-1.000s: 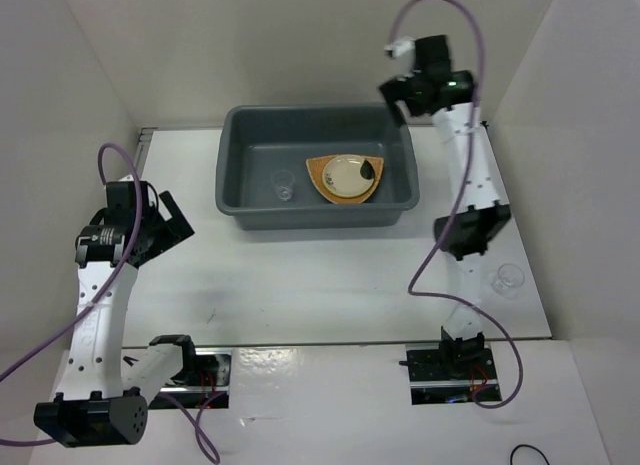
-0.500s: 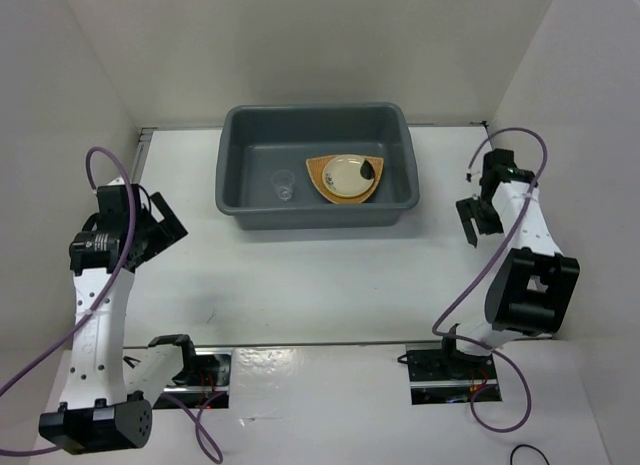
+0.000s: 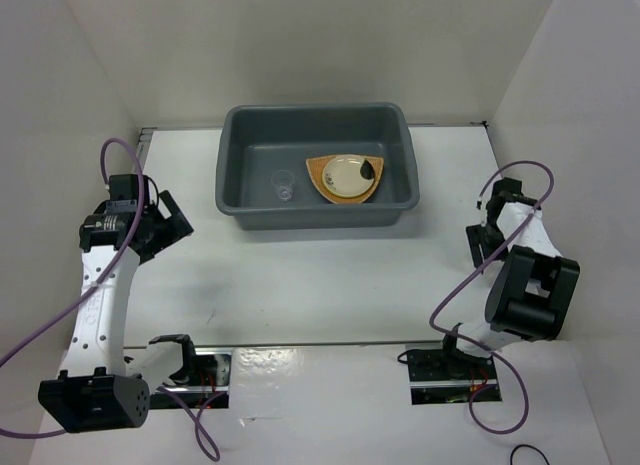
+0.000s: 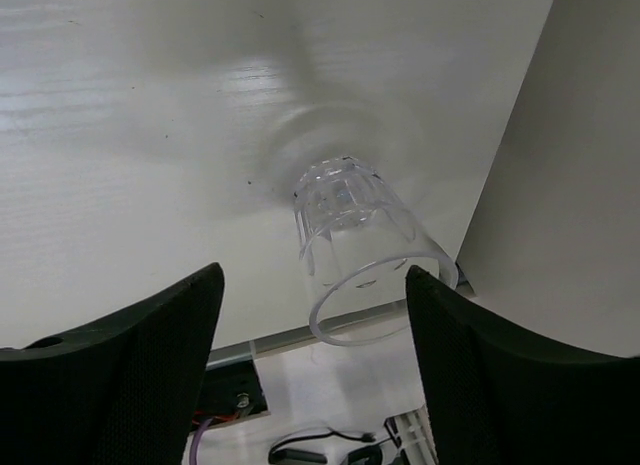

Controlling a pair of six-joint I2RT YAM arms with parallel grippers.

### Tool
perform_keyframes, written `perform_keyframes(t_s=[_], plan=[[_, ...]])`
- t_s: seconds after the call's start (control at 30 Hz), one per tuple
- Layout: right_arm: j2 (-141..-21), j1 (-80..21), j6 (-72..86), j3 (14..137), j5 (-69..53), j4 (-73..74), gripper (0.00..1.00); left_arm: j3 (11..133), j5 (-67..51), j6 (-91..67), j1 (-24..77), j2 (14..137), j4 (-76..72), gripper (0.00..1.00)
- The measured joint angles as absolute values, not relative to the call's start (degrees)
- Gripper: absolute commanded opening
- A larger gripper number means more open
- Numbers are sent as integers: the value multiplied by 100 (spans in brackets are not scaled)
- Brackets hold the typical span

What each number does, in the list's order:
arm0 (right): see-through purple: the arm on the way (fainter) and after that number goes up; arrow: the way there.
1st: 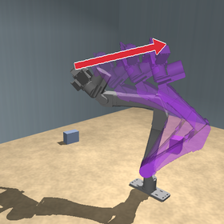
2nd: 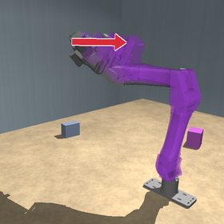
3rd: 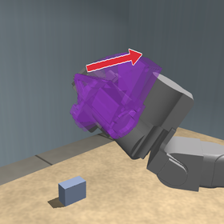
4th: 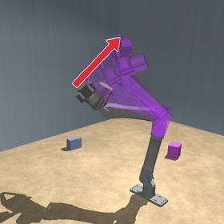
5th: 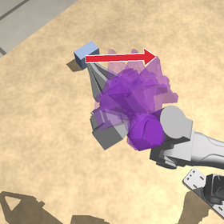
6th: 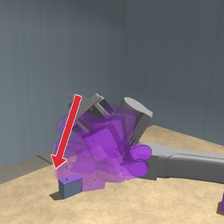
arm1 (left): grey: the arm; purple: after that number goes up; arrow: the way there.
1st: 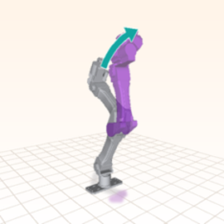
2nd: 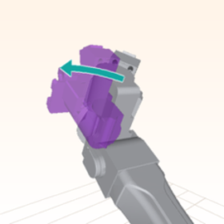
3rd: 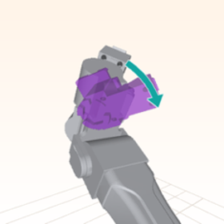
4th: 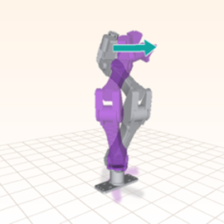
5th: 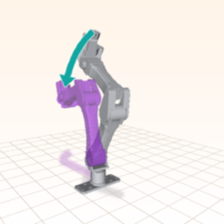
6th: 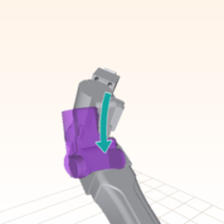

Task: Place the mixed dishes into the plastic bin

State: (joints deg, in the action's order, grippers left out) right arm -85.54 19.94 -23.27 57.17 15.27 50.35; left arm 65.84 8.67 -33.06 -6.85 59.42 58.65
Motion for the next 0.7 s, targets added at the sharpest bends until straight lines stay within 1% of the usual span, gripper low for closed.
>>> perform_keyframes(t_s=[0.03,0.13,0.17,0.23,0.27,0.37,0.47,0.6,0.7], plan=[[-8558,2003,-2353,5693,1503,4987,73,6584,867,-3306,-687,5942,5865,100],[-8696,2104,-2438,5666,1369,4954,50,6584,869,-3304,-687,5942,5867,100],[-8799,2167,-2456,5666,1319,4930,31,6584,869,-3304,-687,5942,5865,100],[-9072,2296,-2523,5682,1210,4906,12,6584,869,-3306,-687,5942,5867,100],[-9236,2355,-2534,5710,1142,4915,0,6584,869,-3306,-685,5942,5867,100],[-9441,2421,-2574,6167,871,5140,0,6584,871,-3315,-685,5942,5867,100],[-9474,2290,-2600,7065,519,5592,0,6584,873,-3317,-685,5940,5870,100],[-9474,1498,-2473,9231,250,6042,0,6584,873,-3319,-683,5937,5870,100],[-9651,344,-2338,11100,139,6051,0,6584,873,-3319,-681,5937,5870,100]])
